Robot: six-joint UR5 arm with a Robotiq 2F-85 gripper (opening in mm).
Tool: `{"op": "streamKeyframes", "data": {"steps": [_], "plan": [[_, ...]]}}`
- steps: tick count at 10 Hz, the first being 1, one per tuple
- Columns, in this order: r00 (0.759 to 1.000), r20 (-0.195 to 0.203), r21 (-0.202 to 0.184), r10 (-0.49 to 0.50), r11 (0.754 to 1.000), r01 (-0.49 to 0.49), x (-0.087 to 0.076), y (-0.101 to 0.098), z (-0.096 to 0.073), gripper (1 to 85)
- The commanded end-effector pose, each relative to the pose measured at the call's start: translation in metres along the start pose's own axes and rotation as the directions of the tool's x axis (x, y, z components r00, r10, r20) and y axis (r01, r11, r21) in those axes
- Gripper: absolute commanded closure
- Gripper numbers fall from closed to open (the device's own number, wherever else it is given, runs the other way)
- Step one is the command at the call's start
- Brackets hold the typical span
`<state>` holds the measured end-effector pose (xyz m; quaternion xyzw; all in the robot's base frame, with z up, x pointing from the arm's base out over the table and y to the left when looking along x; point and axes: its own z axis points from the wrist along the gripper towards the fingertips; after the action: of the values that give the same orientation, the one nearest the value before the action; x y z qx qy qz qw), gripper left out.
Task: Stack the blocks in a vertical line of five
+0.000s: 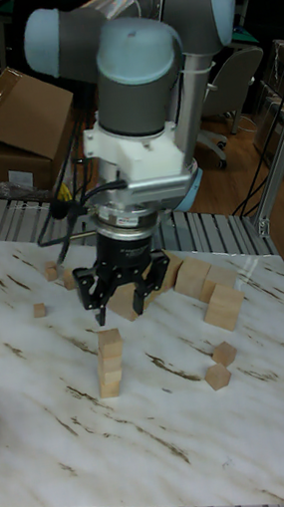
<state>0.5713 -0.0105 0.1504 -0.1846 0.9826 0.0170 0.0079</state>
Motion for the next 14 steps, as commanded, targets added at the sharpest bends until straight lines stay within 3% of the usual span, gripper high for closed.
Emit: {"op": "streamKeyframes", "data": {"steps": [1, 5, 7, 9, 11, 13, 14], "plan": [[1.0, 0.023, 0.015, 0.007, 1.0, -0.007, -0.01, 0.036, -0.003, 28.0], [0.996, 0.086, 0.029, 0.039, 0.999, -0.041, -0.011, 0.092, 0.035, 29.3], [0.994, 0.098, 0.04, 0.047, 0.998, -0.051, -0.009, 0.101, 0.047, 29.3], [0.992, 0.117, 0.036, 0.047, 0.998, -0.051, -0.014, 0.102, 0.047, 29.7], [0.993, 0.111, 0.038, 0.033, 0.999, -0.037, -0.013, 0.102, 0.047, 36.7], [0.996, 0.059, 0.072, -0.064, 0.996, 0.059, -0.001, 0.095, 0.048, 36.7], [0.995, 0.028, 0.053, -0.096, 0.994, 0.095, 0.007, 0.1, 0.048, 36.7]]}}
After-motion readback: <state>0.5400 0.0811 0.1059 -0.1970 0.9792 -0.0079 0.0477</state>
